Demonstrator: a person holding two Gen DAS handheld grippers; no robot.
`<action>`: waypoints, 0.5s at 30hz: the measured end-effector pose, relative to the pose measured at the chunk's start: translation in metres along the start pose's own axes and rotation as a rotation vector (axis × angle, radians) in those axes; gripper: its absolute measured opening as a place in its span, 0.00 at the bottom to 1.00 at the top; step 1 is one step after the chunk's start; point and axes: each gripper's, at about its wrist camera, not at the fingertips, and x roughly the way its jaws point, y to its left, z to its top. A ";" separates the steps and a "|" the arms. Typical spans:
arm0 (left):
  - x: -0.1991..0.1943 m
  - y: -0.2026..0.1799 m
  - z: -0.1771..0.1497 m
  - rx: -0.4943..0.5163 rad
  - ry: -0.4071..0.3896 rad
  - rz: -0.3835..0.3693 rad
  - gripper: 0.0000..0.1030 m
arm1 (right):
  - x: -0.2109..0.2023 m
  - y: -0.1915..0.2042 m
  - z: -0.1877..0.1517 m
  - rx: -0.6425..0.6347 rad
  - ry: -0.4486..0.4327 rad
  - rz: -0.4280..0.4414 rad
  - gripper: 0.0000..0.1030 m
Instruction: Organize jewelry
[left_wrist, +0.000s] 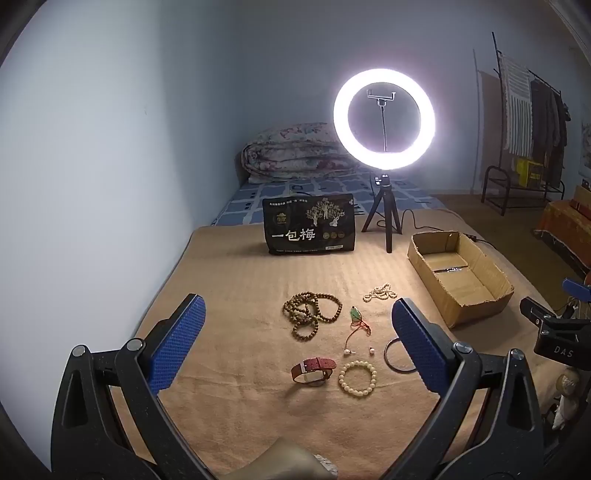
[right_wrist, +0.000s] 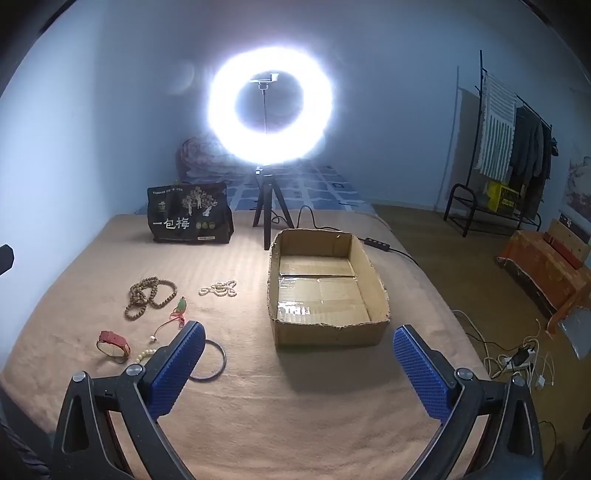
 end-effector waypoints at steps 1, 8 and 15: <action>0.002 0.001 -0.001 -0.001 0.000 -0.002 1.00 | 0.000 0.000 0.000 0.000 0.001 -0.001 1.00; 0.000 0.000 -0.002 -0.001 -0.004 -0.001 1.00 | 0.002 0.001 -0.001 0.000 0.006 0.002 1.00; 0.000 0.000 -0.003 0.001 -0.005 -0.001 1.00 | 0.002 0.001 -0.001 -0.002 0.010 0.002 1.00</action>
